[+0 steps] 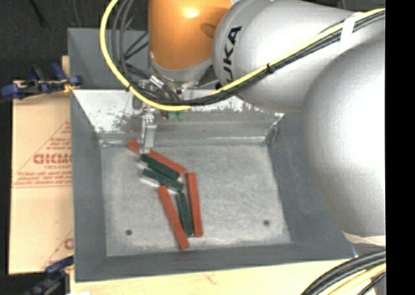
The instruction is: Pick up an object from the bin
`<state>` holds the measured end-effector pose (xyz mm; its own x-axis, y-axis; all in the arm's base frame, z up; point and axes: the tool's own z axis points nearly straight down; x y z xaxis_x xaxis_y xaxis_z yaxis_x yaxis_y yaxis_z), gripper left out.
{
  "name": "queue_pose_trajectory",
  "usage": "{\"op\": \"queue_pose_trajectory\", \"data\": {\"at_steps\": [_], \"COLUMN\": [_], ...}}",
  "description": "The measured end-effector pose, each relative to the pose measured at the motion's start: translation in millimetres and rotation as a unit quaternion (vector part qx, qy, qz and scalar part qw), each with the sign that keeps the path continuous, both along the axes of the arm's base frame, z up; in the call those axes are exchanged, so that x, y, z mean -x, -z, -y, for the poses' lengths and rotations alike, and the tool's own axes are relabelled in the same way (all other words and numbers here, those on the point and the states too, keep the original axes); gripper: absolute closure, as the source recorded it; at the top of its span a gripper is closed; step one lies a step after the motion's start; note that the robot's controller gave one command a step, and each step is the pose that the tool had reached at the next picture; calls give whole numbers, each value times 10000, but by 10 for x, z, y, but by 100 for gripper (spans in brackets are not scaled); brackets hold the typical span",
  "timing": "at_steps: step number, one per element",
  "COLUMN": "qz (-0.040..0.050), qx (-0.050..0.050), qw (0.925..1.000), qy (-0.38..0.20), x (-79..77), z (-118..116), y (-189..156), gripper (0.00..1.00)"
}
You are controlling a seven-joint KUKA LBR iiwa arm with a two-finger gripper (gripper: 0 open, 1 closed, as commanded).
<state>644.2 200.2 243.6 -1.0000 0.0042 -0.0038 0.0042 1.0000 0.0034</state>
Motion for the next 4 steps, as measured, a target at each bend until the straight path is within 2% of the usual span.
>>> {"op": "queue_pose_trajectory", "data": {"at_steps": [1,2,3,4], "qz": [-47,10,3,40], "qx": [18,27,8,28], "qw": [9997,9997,9997,9995], "qy": [224,-234,-234,-316], "x": [366,64,73,288], "z": [554,1008,975,1456], "y": [1511,1735,1729,211], "gripper": [0,0,100,100]}}
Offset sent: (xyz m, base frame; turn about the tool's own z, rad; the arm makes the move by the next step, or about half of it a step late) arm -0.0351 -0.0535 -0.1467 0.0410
